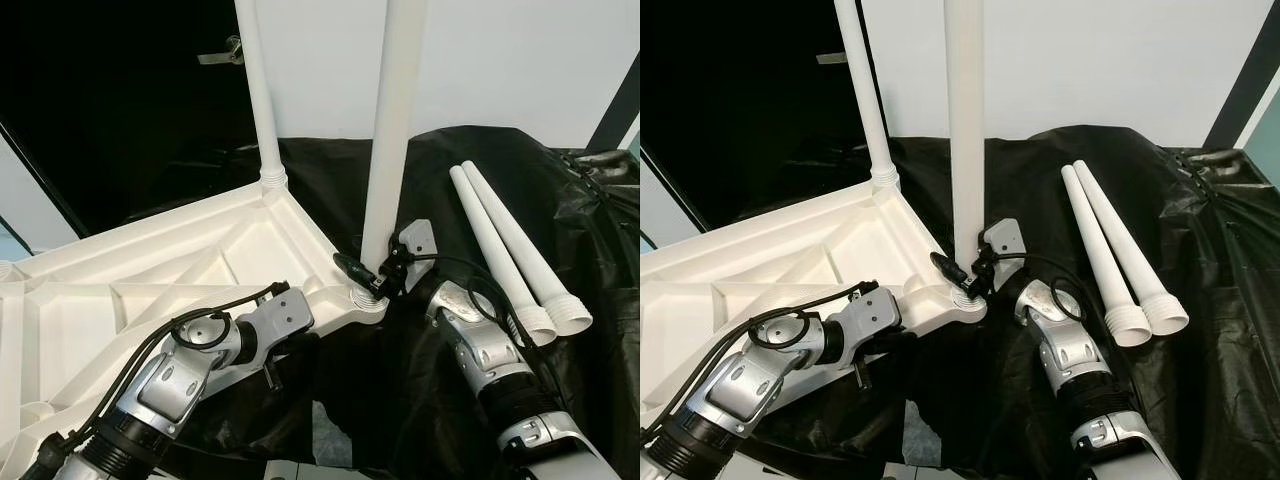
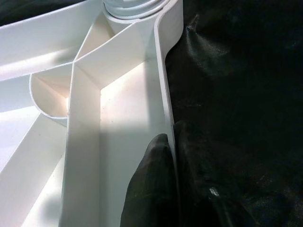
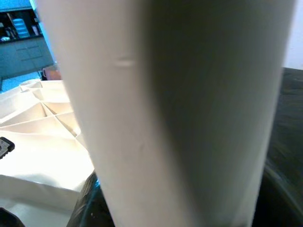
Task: Building children table
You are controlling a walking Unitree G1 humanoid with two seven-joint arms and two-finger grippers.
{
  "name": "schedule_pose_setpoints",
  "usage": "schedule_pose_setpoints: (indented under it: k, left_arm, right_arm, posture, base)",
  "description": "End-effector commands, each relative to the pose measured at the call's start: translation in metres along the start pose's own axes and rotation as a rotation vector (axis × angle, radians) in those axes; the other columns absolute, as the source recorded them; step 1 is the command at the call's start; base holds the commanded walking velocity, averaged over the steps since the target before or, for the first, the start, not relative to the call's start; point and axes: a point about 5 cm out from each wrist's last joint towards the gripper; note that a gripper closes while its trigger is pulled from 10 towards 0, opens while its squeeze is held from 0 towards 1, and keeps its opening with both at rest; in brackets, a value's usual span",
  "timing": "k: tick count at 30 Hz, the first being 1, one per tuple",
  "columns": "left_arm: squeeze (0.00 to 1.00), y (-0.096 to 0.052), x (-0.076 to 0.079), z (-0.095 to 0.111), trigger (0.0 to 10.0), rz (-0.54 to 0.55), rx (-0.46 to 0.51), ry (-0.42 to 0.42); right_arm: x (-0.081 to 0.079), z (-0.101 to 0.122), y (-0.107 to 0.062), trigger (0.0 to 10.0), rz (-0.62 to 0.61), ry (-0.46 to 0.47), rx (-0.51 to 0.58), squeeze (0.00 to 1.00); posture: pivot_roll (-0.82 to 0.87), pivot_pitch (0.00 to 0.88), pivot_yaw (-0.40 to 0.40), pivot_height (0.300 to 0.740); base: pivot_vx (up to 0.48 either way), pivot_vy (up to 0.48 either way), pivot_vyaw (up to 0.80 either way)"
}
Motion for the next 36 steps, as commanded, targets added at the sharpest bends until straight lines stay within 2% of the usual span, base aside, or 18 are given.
schedule_pose_setpoints:
  k: [1,4,8,9,10,12,18,20,22,23,25,26,27,32,36]
  left_arm:
    - [0.00,-0.016,-0.018,0.023,10.0,0.098,0.069,0.093]
    - [0.00,-0.016,-0.018,0.023,10.0,0.099,0.068,0.093]
    - [0.00,-0.016,-0.018,0.024,10.0,0.099,0.070,0.092]
    - [0.00,-0.016,-0.018,0.024,10.0,0.099,0.071,0.092]
    - [0.00,-0.016,-0.018,0.024,10.0,0.099,0.071,0.092]
    - [0.00,-0.016,-0.018,0.025,10.0,0.100,0.072,0.093]
    - [0.00,-0.016,-0.018,0.025,10.0,0.102,0.072,0.093]
    - [0.00,-0.016,-0.019,0.025,10.0,0.102,0.073,0.094]
    - [0.00,-0.016,-0.019,0.025,10.0,0.102,0.073,0.094]
    - [0.00,-0.016,-0.019,0.025,10.0,0.101,0.073,0.095]
    - [0.00,-0.016,-0.020,0.025,10.0,0.102,0.073,0.097]
    - [0.00,-0.016,-0.020,0.025,10.0,0.102,0.073,0.097]
    - [0.00,-0.016,-0.020,0.025,10.0,0.104,0.073,0.097]
    - [0.00,-0.017,-0.021,0.025,10.0,0.109,0.073,0.095]
    - [0.00,-0.018,-0.022,0.025,10.0,0.113,0.074,0.096]
  right_arm:
    - [-0.013,-0.062,-0.031,10.0,0.005,0.174,-0.308,0.00]
    - [-0.012,-0.063,-0.032,10.0,-0.002,0.186,-0.312,0.00]
    - [-0.008,-0.064,-0.033,10.0,-0.052,0.257,-0.306,0.00]
    - [-0.006,-0.065,-0.033,10.0,-0.092,0.297,-0.294,0.00]
    - [-0.006,-0.065,-0.033,10.0,-0.092,0.297,-0.294,0.00]
    - [-0.003,-0.067,-0.034,10.0,-0.164,0.384,-0.279,0.00]
    - [-0.002,-0.068,-0.034,10.0,-0.203,0.408,-0.275,0.00]
    - [-0.007,-0.069,-0.032,10.0,-0.193,0.345,-0.291,0.00]
    - [-0.007,-0.069,-0.032,10.0,-0.193,0.345,-0.291,0.00]
    - [-0.009,-0.068,-0.031,10.0,-0.176,0.290,-0.290,0.00]
    - [-0.021,-0.066,-0.030,10.0,-0.084,0.118,-0.313,0.00]
    - [-0.021,-0.066,-0.030,10.0,-0.084,0.118,-0.313,0.00]
    - [-0.027,-0.067,-0.029,10.0,-0.044,0.070,-0.327,0.00]
    - [-0.040,-0.074,-0.033,10.0,0.042,0.013,-0.366,0.00]
    - [-0.042,-0.077,-0.035,10.0,0.062,-0.003,-0.379,0.00]
  posture:
    - [0.09,0.000,0.057,0.740]
    - [0.09,0.000,0.057,0.740]
    - [0.09,0.000,0.057,0.740]
    - [0.09,0.000,0.058,0.740]
    - [0.09,0.000,0.058,0.740]
    - [0.09,0.000,0.057,0.740]
    - [0.09,0.000,0.058,0.740]
    - [0.08,0.000,0.061,0.740]
    - [0.08,0.000,0.061,0.740]
    - [0.08,0.000,0.061,0.740]
    - [0.08,0.000,0.061,0.740]
    - [0.08,0.000,0.061,0.740]
    - [0.08,0.000,0.061,0.740]
    - [0.09,0.000,0.058,0.740]
    - [0.09,0.000,0.057,0.740]
  base:
    - [0.000,0.000,0.00]
    - [0.000,0.000,0.00]
    - [0.000,0.000,0.00]
    - [0.000,0.000,0.00]
    - [0.000,0.000,0.00]
    - [0.000,0.000,0.00]
    - [0.000,0.000,0.00]
    - [0.000,0.000,0.00]
    - [0.000,0.000,0.00]
    - [0.000,0.000,0.00]
    - [0.000,0.000,0.00]
    - [0.000,0.000,0.00]
    - [0.000,0.000,0.00]
    - [0.000,0.000,0.00]
    - [0.000,0.000,0.00]
Point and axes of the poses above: a point about 5 cm out from each wrist's last joint towards the gripper, its own y axis pointing out of the wrist towards the gripper, its own z axis along the axis of the wrist's last joint, x = y × z, and after that the axes turned 9 degrees about -y, right-handed
